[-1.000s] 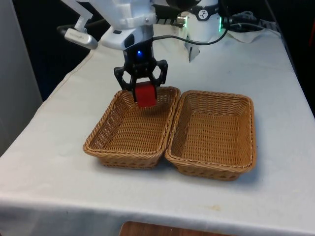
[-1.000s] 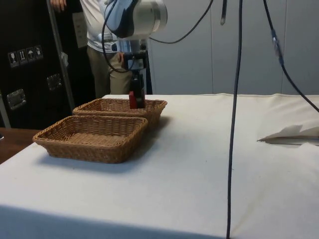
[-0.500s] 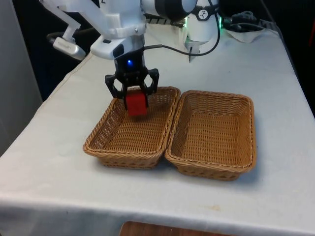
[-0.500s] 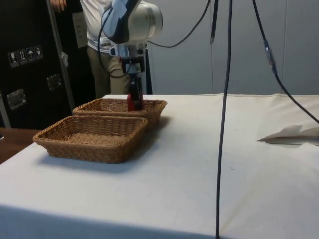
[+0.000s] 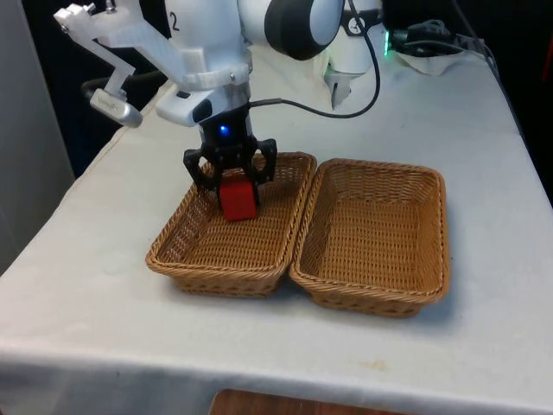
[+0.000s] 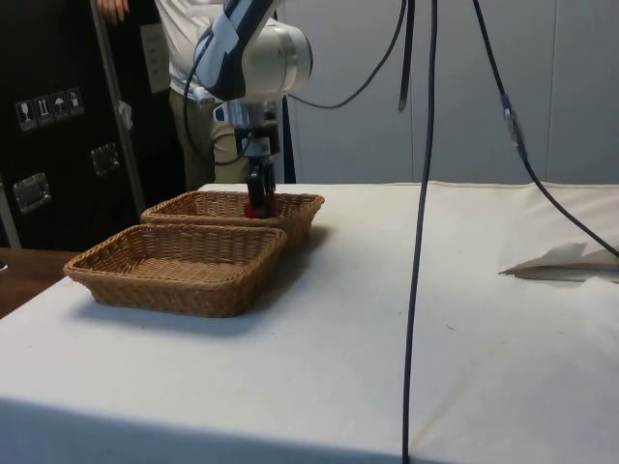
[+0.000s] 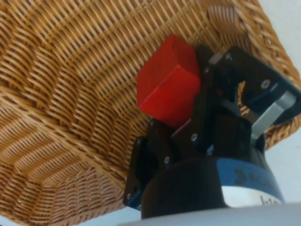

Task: Pick up the red cube and place it into the right basket.

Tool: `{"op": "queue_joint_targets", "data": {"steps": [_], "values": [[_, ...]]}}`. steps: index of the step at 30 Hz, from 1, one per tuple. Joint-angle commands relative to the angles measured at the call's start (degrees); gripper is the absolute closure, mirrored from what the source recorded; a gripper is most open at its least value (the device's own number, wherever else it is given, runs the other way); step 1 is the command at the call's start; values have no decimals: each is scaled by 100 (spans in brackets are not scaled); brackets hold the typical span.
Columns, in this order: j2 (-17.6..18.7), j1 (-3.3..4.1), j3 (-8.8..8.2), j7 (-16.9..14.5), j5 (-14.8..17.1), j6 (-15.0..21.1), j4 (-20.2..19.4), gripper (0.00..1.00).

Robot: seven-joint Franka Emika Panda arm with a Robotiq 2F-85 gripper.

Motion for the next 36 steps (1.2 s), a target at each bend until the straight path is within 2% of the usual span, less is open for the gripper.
{"op": "queue_joint_targets", "data": {"steps": [1, 4, 10, 11, 12, 19, 24, 25, 26, 27, 28, 33, 34, 35, 36], "values": [[-17, -11, 0, 0, 0, -34, 0, 94], [-29, -6, 0, -6, 0, -40, -6, 68], [-17, 0, -6, -11, 0, -17, -6, 10], [-40, 0, -6, -17, 0, -46, -17, 3], [-40, 0, -6, -17, 0, -46, -17, 0], [-52, 6, -17, -11, -11, -52, -23, 0], [-292, 115, -155, 40, -74, -195, -115, 0], [-378, 155, -189, 57, -92, -241, -166, 0], [-246, 63, -109, 0, -17, -218, -57, 0], [-378, 155, -189, 57, -92, -241, -166, 0], [-481, 189, -206, 86, -138, -258, -235, 0], [-796, 269, -206, 229, -315, -281, -435, 0], [-762, 206, -143, 172, -264, -281, -395, 0], [-911, 298, -206, 292, -395, -286, -498, 0], [-957, 304, -201, 321, -435, -286, -533, 0]]}}
